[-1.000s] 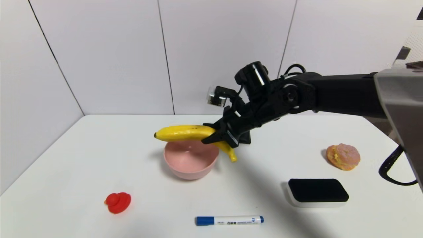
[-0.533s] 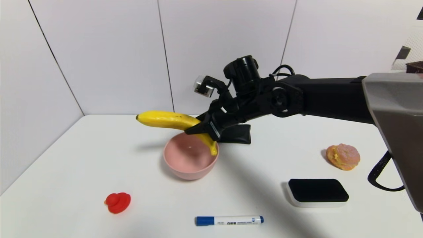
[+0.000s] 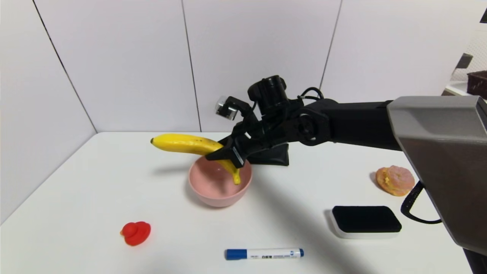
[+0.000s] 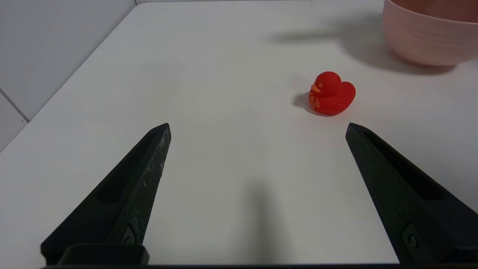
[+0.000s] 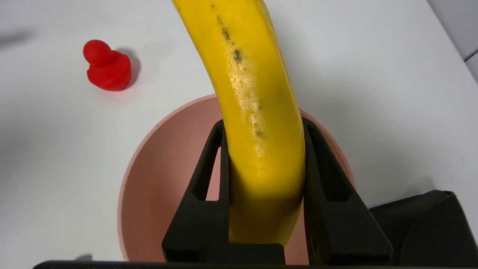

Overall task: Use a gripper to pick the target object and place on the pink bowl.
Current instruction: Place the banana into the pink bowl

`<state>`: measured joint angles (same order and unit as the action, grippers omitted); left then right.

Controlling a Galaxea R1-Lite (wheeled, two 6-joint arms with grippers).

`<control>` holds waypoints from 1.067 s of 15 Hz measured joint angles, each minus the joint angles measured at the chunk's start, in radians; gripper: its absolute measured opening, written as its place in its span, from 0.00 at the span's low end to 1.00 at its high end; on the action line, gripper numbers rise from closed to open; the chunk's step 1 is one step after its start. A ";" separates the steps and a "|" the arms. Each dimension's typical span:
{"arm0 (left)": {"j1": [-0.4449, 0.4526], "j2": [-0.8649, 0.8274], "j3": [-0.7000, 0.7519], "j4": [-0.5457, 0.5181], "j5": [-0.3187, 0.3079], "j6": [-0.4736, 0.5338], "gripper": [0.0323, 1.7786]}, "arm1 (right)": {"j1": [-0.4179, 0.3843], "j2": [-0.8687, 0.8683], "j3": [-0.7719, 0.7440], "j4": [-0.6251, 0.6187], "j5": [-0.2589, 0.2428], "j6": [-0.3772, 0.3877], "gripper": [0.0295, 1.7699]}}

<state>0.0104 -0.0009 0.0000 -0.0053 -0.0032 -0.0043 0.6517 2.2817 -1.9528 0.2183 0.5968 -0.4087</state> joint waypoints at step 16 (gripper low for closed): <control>0.000 0.000 0.000 0.000 0.001 0.000 0.95 | -0.029 0.031 0.071 -0.085 -0.001 0.008 0.29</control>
<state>0.0109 -0.0009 0.0000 -0.0057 -0.0023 -0.0038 0.6223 2.3126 -1.8815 0.1336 0.5960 -0.4006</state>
